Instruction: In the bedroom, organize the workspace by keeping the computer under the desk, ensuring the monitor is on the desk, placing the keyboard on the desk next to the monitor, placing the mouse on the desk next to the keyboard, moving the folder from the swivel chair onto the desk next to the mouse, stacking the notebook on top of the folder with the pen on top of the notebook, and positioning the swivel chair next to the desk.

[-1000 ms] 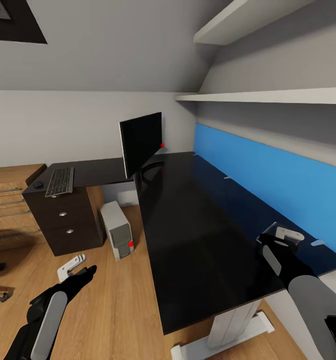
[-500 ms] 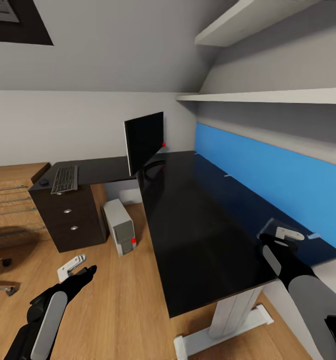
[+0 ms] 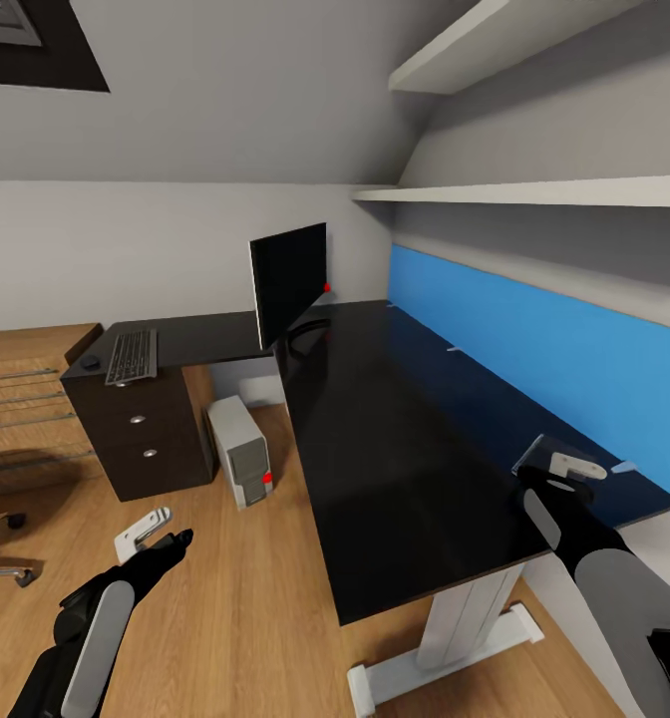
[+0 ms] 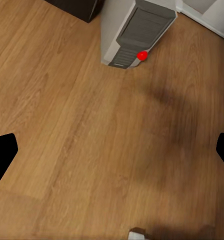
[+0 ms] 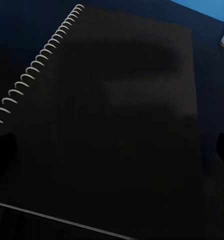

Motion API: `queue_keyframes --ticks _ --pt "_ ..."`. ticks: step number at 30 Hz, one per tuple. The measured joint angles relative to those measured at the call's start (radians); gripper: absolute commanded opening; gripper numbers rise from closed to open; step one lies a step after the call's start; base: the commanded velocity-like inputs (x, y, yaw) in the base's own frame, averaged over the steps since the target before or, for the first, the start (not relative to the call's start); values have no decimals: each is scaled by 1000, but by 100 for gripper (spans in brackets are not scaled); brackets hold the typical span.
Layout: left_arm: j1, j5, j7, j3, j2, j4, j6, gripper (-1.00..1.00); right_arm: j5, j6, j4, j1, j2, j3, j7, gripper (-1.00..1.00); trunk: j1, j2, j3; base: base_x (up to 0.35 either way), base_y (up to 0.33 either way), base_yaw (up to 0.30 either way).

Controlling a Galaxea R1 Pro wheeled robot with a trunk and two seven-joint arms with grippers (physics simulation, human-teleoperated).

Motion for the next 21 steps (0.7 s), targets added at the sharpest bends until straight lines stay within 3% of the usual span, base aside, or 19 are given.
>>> queue_keyframes --ticks 7,21 --pt "0 -1 0 0 0 1 0 100 0 0 0 0 0 0 0 100 0 0 0 0 0 0" --pt "0 -1 1 -3 0 1 0 100 -1 0 60 0 0 1 -1 100 -54 98 44 0 0 0"
